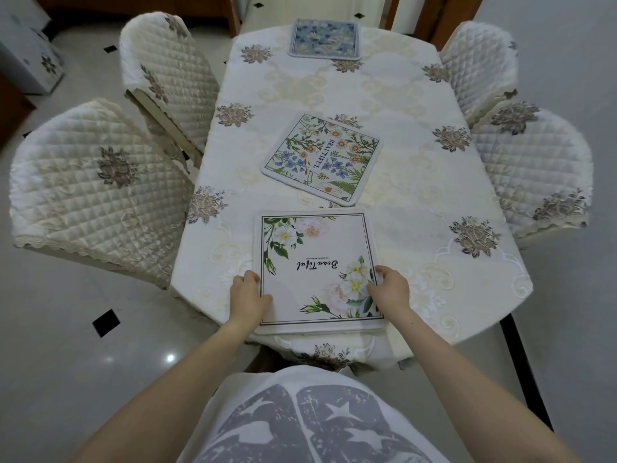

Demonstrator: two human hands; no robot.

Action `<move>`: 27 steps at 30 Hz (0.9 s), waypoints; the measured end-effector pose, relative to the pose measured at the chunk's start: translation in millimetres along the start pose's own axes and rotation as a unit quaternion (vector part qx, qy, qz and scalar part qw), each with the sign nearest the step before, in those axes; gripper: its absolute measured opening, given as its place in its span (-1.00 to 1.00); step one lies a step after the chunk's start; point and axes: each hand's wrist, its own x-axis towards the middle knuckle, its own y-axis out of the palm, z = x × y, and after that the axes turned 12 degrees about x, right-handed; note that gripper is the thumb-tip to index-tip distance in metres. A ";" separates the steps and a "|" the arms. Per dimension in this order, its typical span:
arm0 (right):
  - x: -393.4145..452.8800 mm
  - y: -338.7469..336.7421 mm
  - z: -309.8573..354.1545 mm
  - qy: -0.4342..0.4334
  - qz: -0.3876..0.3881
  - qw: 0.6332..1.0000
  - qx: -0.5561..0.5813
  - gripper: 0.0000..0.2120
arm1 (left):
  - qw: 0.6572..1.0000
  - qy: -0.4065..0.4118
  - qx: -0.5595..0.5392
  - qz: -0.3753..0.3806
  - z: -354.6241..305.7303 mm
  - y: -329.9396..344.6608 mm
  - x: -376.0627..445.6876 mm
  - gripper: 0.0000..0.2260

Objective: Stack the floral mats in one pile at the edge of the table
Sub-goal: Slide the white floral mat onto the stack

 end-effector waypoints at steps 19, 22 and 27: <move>81.0 -13.8 62.1 -0.050 -0.006 0.998 0.031 -0.61 | 0.991 0.129 -0.021 -0.030 -65.3 -51.3 105.5 -0.71; 104.2 -10.8 82.7 -0.065 -0.016 0.997 0.042 -0.60 | 0.988 0.148 -0.026 -0.021 -86.3 -62.3 140.5 -0.68; 147.6 -2.4 107.8 -0.057 -0.028 0.996 0.066 -0.60 | 0.984 0.177 -0.027 -0.022 -118.6 -74.5 203.6 -0.67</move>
